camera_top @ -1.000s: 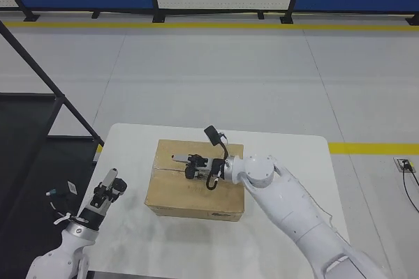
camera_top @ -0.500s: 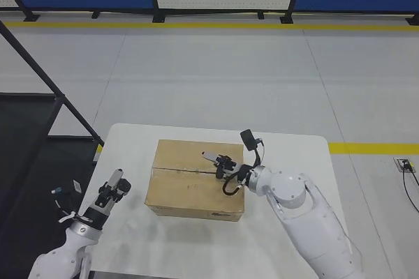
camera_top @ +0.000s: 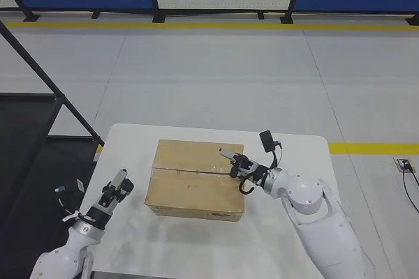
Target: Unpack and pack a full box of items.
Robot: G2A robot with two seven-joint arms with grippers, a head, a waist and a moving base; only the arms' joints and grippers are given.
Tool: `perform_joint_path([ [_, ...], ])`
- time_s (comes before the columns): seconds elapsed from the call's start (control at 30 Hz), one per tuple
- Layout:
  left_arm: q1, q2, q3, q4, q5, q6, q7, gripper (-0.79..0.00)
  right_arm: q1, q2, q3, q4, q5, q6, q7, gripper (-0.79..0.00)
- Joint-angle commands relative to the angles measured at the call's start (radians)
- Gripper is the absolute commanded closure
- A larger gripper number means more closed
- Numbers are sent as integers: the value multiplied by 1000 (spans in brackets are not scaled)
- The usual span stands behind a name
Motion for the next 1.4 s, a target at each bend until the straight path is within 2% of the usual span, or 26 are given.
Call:
perform_joint_path([
  [0.0,-3,0,5,0,2,2,0,-785,-28,6,21,-35,-8,10,2,-785],
  [0.27,-15,2,21,7,7,3,2,-785,-91,24,97,-93,4,71,-4,-785],
  [0.43,-18,3,19,14,1,5,10,-785,-121,29,122,-147,43,-10,-30,-785],
  [0.63,-16,4,20,13,2,3,18,-785,-131,25,97,-199,64,-92,-89,-785],
  [0.7,-14,5,21,12,3,1,22,-785,-114,22,77,-176,91,-105,-80,-785],
  [0.87,-9,6,17,16,-2,-1,30,-785,-15,16,25,-32,77,-37,-47,-785],
  [0.97,-8,7,11,16,-11,-2,35,-785,13,12,12,49,104,-45,-51,-785],
  [1.37,-31,9,35,11,17,12,25,-785,-79,30,105,72,196,-126,-52,-785],
])
